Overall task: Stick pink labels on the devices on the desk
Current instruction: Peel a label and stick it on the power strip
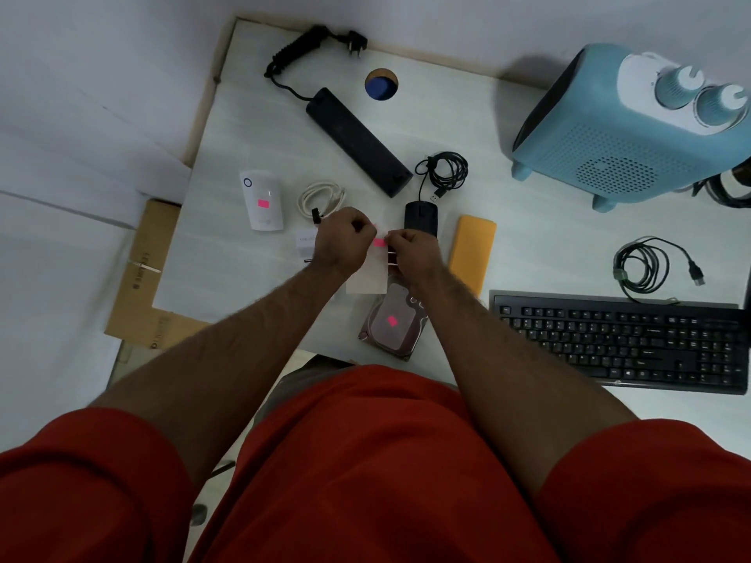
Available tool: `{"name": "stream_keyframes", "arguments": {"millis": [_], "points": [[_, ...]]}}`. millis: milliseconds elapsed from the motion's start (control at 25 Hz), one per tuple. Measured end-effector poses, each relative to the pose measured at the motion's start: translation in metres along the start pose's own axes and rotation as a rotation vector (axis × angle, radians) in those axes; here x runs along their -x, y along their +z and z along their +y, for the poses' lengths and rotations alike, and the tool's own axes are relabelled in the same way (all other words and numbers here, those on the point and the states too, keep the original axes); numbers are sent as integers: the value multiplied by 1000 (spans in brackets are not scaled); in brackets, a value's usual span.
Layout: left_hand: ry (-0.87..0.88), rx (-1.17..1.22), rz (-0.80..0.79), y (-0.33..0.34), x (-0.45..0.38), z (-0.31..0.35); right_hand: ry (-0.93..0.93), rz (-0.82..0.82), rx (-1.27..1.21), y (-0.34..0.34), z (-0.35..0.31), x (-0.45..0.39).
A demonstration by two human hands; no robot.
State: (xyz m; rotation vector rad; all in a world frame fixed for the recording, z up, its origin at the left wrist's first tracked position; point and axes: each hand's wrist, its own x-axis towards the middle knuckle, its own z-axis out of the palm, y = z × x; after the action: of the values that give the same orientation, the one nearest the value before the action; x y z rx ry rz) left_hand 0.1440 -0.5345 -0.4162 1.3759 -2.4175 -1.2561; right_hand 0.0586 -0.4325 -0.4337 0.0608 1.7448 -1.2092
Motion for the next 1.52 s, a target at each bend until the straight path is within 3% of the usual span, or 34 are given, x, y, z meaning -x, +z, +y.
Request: {"name": "stream_keyframes", "arguments": {"millis": [120,280,600,960,1320,1440,1520], "points": [[-119,135,19,5,2,-3,-71,105,378,-9,14,-5],[-175,208,-11,15,6,-2,-110,158,573,-20,29,-5],[-232,239,-32,19,-3,8,-247,342,637,-19,15,-2],[-288,294,72,5,-63,7,-450,338,638,20,-40,-57],[-423,338,141,-4,-108,-3,-551,298,963,42,-57,-128],[-432,398,174,-4,-115,-4,-549,222,880,43,-58,-132],[-433,440,203,-6,-116,-2,-426,124,511,39,-62,-129]]}}
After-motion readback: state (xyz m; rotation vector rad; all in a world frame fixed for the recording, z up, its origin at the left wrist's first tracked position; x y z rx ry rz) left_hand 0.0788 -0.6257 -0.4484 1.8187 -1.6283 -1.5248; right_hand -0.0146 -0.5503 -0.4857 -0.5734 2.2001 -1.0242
